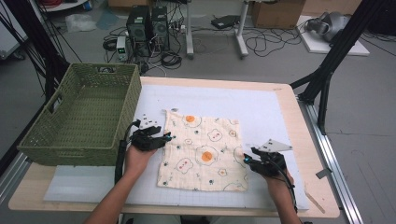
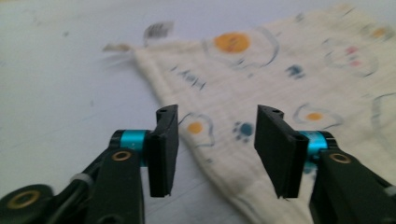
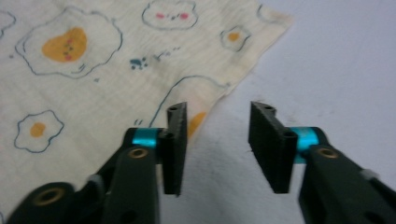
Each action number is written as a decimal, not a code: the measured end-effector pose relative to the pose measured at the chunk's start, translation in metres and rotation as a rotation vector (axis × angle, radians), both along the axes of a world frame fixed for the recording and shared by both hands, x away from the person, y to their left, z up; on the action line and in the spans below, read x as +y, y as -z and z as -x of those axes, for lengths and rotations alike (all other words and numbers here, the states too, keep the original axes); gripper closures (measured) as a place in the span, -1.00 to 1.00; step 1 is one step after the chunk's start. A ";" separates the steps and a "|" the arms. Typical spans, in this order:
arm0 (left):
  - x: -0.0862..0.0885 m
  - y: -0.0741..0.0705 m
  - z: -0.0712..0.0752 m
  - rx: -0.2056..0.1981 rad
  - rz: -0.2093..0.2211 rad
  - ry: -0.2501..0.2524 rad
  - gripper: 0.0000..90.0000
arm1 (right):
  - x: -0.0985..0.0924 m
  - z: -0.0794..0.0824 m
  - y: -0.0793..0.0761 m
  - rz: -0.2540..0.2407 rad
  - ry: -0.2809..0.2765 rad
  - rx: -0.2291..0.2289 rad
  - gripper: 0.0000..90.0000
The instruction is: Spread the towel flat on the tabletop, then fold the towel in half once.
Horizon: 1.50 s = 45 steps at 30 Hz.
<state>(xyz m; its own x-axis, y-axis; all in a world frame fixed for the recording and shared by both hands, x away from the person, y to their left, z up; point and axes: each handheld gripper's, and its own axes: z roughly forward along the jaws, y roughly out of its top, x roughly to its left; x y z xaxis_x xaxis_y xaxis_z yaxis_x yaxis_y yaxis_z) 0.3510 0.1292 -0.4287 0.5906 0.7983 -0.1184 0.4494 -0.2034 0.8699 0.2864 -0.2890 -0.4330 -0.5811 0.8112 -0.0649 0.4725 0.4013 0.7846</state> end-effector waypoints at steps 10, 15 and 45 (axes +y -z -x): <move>0.002 -0.014 0.020 -0.090 0.140 0.136 -0.63 | -0.019 0.001 -0.016 -0.106 0.011 -0.030 -0.55; 0.008 -0.010 0.028 -0.107 0.179 0.133 -0.61 | -0.016 0.003 -0.014 -0.080 -0.035 0.026 -0.74; 0.014 -0.002 0.031 -0.053 0.131 0.116 -0.51 | -0.025 0.004 -0.013 -0.119 0.001 -0.072 -0.75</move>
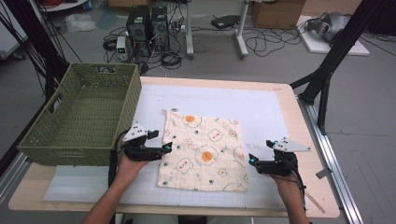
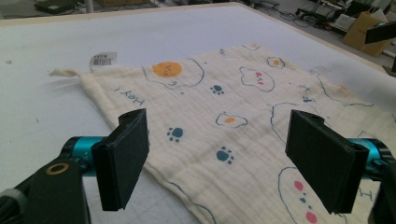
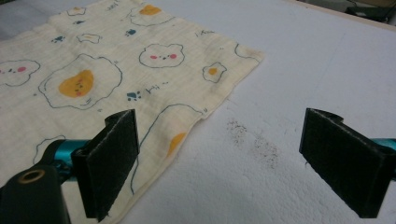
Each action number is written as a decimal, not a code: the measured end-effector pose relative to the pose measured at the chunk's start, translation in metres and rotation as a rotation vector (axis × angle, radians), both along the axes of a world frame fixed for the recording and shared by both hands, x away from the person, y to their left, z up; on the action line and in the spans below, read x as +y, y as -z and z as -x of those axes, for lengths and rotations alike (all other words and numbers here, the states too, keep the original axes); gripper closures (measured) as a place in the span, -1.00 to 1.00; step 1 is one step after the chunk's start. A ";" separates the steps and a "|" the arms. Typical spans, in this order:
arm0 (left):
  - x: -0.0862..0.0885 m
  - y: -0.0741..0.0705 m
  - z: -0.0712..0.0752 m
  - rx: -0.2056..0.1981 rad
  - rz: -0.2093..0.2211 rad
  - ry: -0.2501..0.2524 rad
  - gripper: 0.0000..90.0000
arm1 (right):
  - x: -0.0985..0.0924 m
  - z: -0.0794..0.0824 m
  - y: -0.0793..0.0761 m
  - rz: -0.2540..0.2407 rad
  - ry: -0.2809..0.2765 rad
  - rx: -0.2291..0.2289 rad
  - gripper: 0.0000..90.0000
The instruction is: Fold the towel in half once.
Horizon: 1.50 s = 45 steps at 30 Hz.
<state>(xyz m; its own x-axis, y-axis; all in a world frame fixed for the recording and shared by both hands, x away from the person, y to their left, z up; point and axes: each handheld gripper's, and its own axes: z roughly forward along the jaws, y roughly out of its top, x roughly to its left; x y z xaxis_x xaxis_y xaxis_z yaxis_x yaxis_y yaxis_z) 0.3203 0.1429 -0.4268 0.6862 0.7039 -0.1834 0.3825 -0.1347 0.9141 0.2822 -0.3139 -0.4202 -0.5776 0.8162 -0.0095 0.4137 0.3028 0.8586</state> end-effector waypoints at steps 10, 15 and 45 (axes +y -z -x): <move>-0.003 -0.004 -0.012 -0.006 0.014 -0.027 -0.62 | -0.003 0.003 0.002 -0.006 -0.004 0.014 -0.75; -0.009 -0.010 -0.029 0.013 0.008 -0.032 -0.58 | -0.009 0.004 0.001 -0.037 0.015 0.014 -0.75; -0.035 -0.022 -0.109 0.074 -0.131 -0.115 -0.31 | -0.003 0.001 0.006 -0.046 -0.012 0.035 -0.75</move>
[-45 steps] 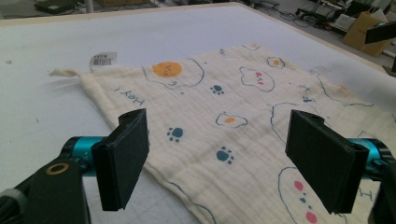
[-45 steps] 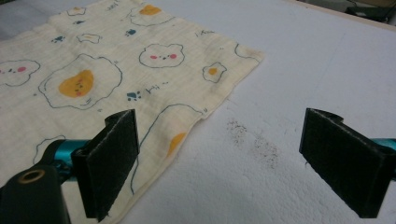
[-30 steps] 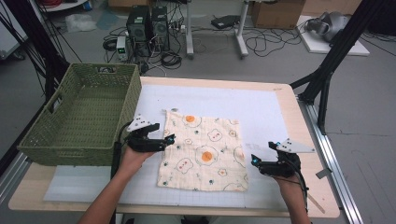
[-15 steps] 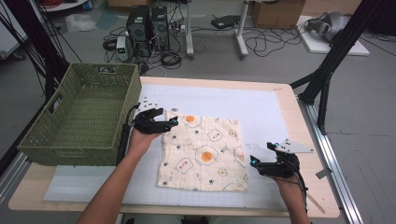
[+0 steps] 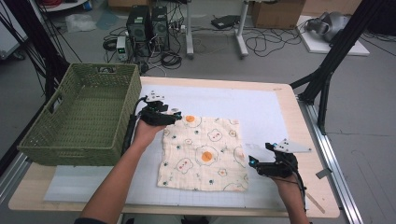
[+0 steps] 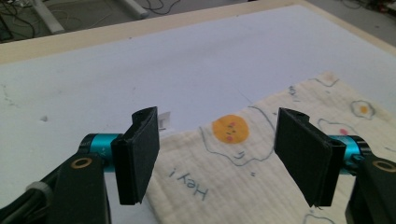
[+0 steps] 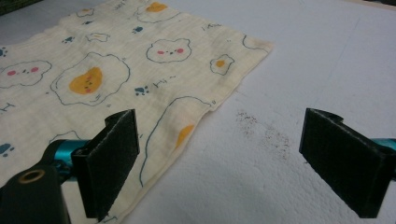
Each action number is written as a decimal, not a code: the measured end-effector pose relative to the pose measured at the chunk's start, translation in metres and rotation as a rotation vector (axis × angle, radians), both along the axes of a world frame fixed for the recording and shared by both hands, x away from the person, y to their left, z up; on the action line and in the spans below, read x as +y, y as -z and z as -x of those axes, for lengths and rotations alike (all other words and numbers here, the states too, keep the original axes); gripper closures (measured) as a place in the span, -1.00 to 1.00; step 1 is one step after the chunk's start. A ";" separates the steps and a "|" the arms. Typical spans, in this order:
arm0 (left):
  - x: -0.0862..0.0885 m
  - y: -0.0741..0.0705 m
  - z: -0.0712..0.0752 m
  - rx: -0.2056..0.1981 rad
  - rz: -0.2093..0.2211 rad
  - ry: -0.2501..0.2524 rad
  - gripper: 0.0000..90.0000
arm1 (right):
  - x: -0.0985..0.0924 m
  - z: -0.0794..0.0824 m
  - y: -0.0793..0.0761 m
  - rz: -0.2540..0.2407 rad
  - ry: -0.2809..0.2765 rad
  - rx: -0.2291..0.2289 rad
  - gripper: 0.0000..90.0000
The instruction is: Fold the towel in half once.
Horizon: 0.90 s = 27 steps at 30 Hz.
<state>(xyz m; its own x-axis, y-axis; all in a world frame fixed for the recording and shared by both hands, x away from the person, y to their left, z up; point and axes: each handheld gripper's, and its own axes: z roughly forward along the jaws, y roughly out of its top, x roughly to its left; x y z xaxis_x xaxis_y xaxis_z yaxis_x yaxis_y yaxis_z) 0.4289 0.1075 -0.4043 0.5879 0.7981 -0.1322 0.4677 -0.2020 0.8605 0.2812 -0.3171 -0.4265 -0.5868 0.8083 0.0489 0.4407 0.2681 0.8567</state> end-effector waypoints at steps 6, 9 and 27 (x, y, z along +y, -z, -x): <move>0.004 0.017 -0.013 0.037 -0.055 -0.052 -0.28 | 0.000 0.000 0.000 -0.003 0.004 -0.003 -0.75; 0.005 0.024 -0.018 0.042 -0.079 -0.068 -0.21 | 0.000 0.000 0.000 -0.003 0.003 -0.001 -0.75; 0.004 0.043 -0.024 0.074 -0.171 -0.036 0.77 | 0.010 -0.017 0.002 -0.008 0.013 0.021 -0.75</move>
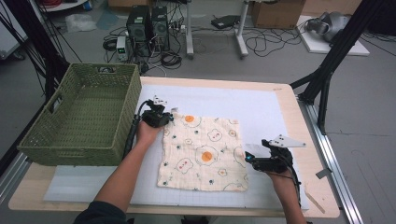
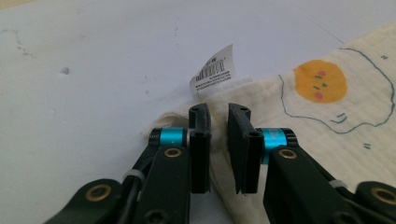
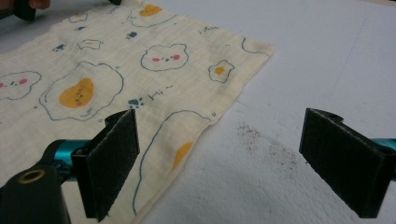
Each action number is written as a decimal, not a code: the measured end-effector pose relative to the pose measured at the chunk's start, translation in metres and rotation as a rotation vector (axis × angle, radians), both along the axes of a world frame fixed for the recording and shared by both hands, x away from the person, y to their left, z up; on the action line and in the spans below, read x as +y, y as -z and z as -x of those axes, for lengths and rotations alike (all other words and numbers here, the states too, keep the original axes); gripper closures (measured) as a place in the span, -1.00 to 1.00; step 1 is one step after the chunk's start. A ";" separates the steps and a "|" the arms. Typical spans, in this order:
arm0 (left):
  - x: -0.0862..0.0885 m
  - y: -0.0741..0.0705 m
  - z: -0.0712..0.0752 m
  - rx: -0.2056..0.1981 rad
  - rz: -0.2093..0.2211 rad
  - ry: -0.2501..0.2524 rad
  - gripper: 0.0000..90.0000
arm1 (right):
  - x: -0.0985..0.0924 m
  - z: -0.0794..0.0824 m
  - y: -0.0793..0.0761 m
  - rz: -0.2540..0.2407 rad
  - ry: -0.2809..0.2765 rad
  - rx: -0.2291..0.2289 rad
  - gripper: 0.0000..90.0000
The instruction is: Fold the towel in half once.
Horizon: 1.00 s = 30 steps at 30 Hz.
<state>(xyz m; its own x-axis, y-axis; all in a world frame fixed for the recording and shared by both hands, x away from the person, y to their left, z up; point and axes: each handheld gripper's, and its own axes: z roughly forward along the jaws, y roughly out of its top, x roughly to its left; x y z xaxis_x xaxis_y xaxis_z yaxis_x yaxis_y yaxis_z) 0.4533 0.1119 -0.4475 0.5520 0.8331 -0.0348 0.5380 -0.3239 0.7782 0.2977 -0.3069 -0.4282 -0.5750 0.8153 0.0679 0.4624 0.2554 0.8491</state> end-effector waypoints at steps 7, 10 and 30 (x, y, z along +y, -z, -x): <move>0.001 -0.006 0.003 -0.008 0.033 0.004 0.87 | 0.005 -0.028 -0.002 0.012 0.017 0.016 -0.75; 0.002 -0.009 0.005 -0.017 0.049 0.004 0.88 | 0.010 -0.051 -0.002 0.065 0.037 0.060 -0.75; 0.007 -0.013 0.006 -0.014 0.112 -0.002 0.87 | 0.045 -0.141 0.004 0.159 -0.025 0.134 -0.39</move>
<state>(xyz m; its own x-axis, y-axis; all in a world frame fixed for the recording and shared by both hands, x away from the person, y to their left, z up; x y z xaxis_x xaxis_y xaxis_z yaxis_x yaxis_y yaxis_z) 0.4478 0.1192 -0.4346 0.5512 0.8257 -0.1198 0.5271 -0.2333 0.8171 0.4390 -0.2617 -0.4321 -0.5897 0.8074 0.0163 0.5602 0.3944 0.7284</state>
